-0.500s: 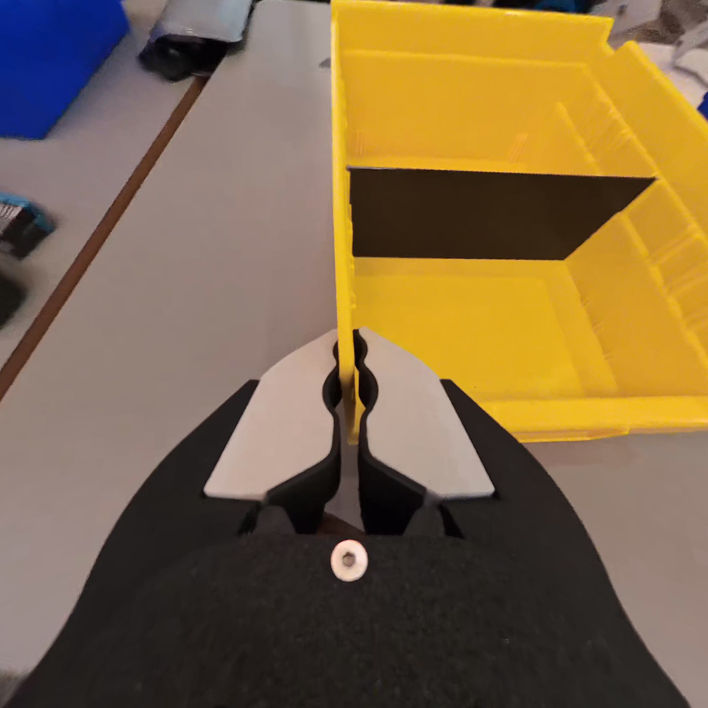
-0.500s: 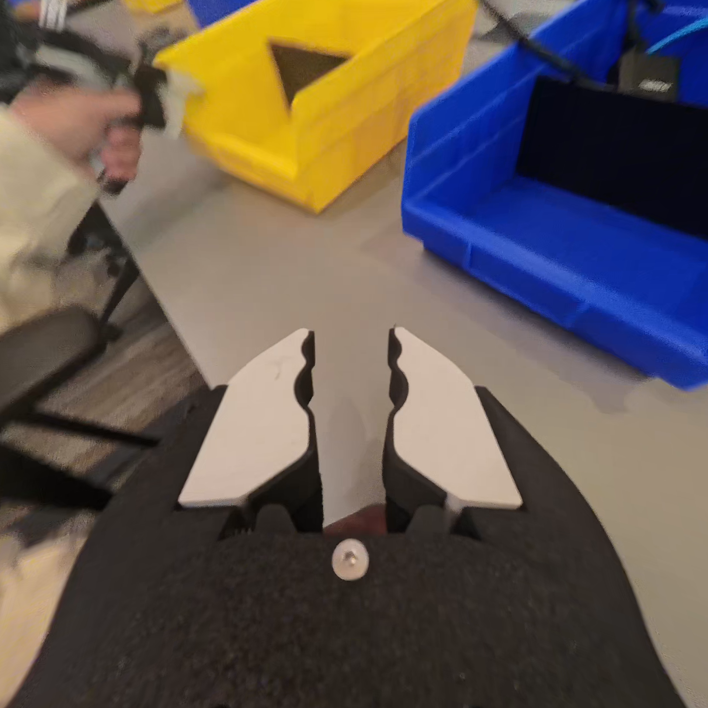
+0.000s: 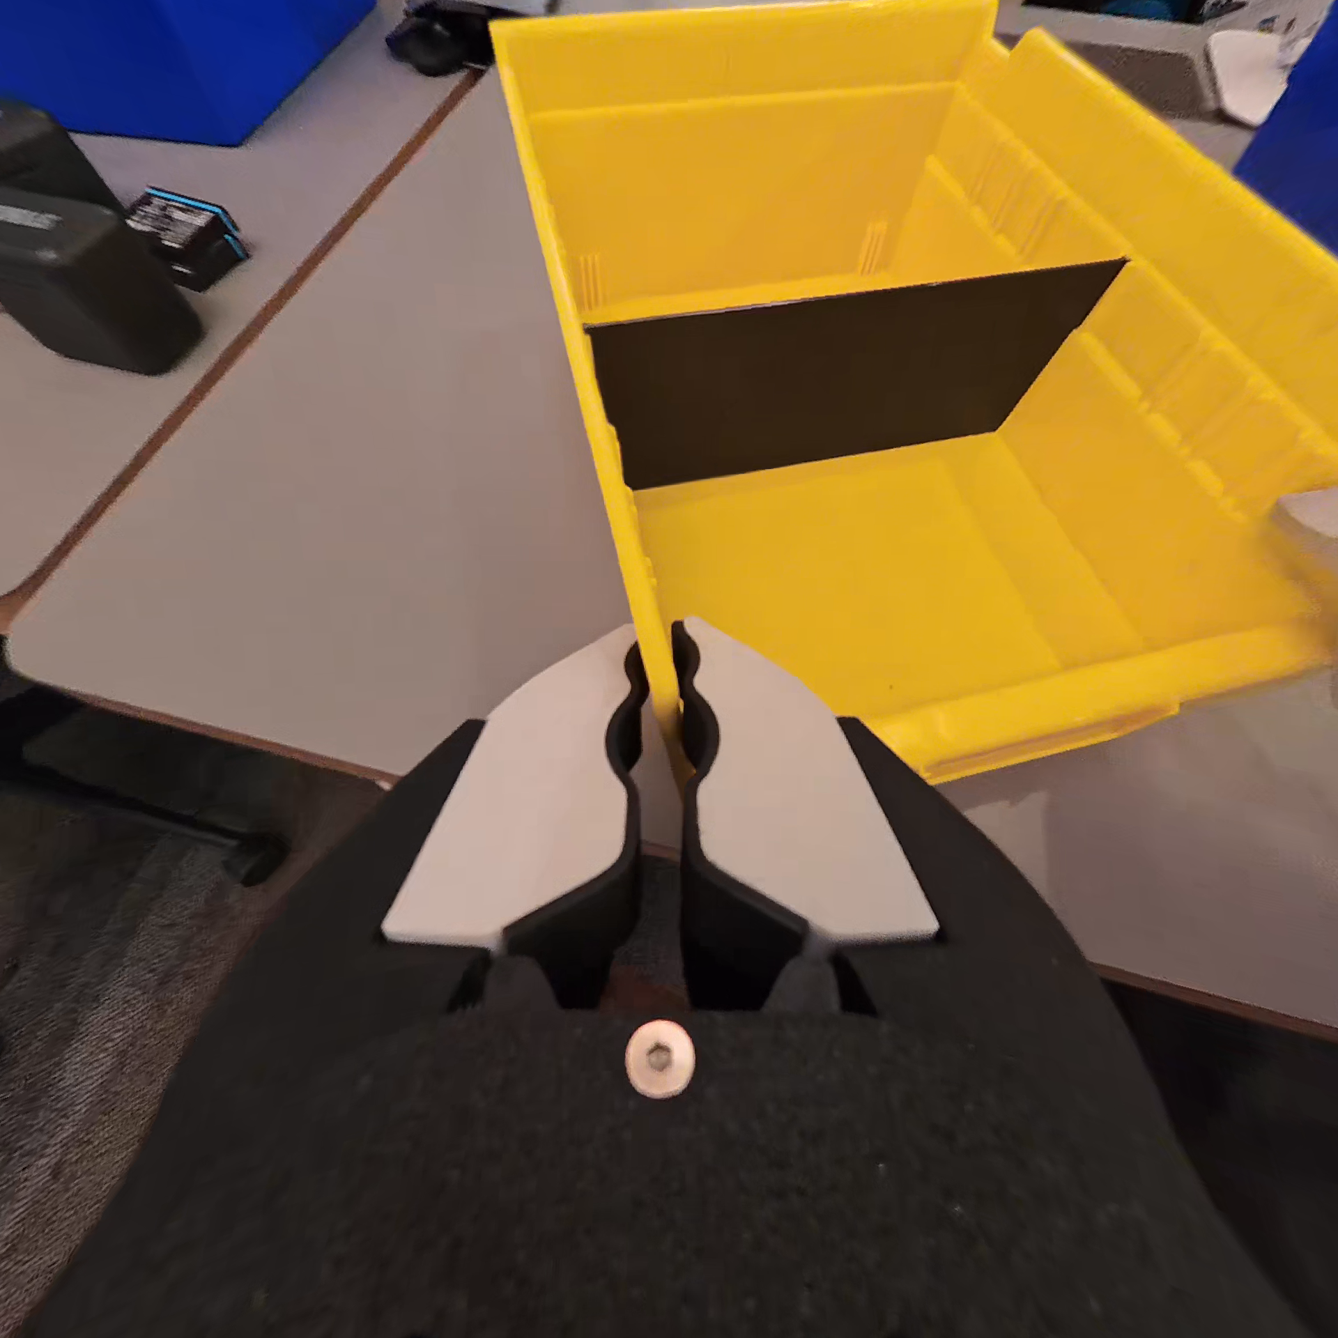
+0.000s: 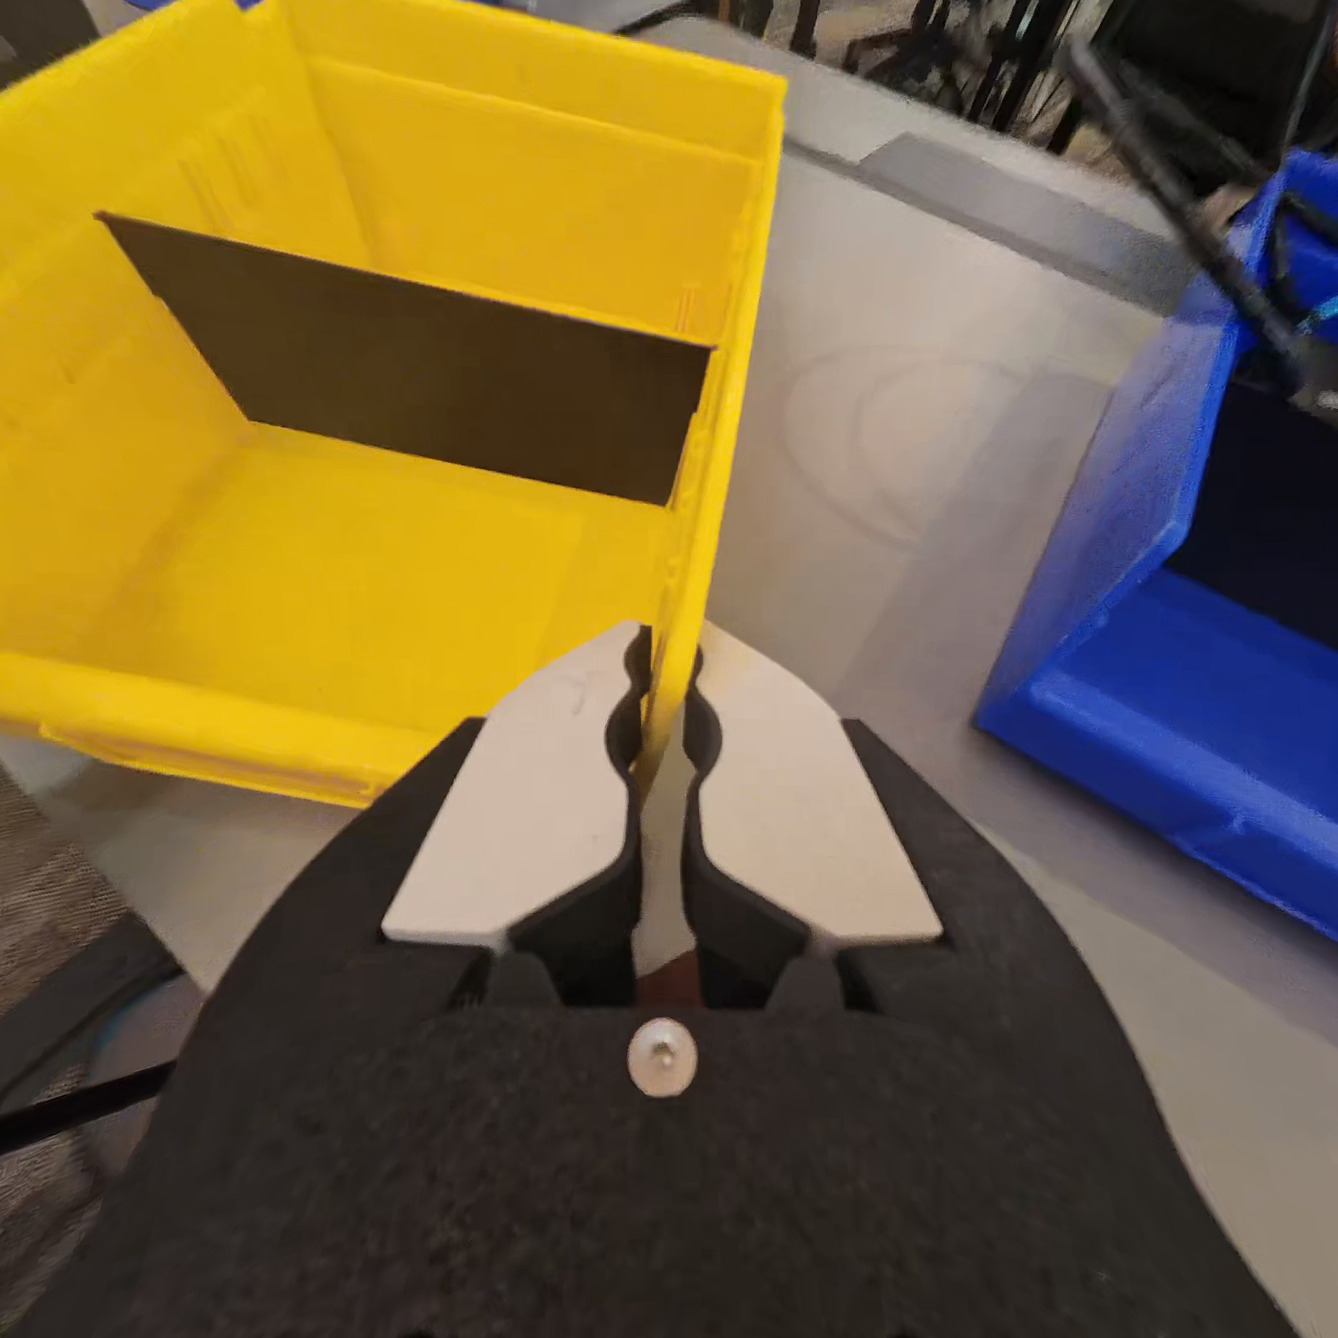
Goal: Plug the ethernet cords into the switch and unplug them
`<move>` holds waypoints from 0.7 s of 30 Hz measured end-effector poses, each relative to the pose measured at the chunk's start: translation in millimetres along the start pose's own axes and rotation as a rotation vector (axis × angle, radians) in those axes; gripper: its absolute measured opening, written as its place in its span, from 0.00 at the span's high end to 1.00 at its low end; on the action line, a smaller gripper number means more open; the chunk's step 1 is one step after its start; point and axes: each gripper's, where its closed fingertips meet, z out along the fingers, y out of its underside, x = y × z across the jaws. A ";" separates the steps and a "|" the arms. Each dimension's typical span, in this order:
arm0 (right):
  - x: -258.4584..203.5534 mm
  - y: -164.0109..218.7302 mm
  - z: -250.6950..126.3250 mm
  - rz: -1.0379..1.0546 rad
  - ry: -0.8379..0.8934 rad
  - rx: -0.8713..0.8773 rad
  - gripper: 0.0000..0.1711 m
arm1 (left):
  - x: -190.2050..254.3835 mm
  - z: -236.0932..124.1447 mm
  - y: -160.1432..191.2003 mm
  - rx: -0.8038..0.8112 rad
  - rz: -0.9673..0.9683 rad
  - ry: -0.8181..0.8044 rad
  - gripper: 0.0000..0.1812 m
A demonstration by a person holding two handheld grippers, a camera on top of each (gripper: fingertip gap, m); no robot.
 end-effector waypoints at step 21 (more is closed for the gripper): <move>348.0 -84.6 -224.1 0.141 0.489 0.394 0.98 | 362.5 -50.1 -195.5 0.541 0.275 0.342 0.96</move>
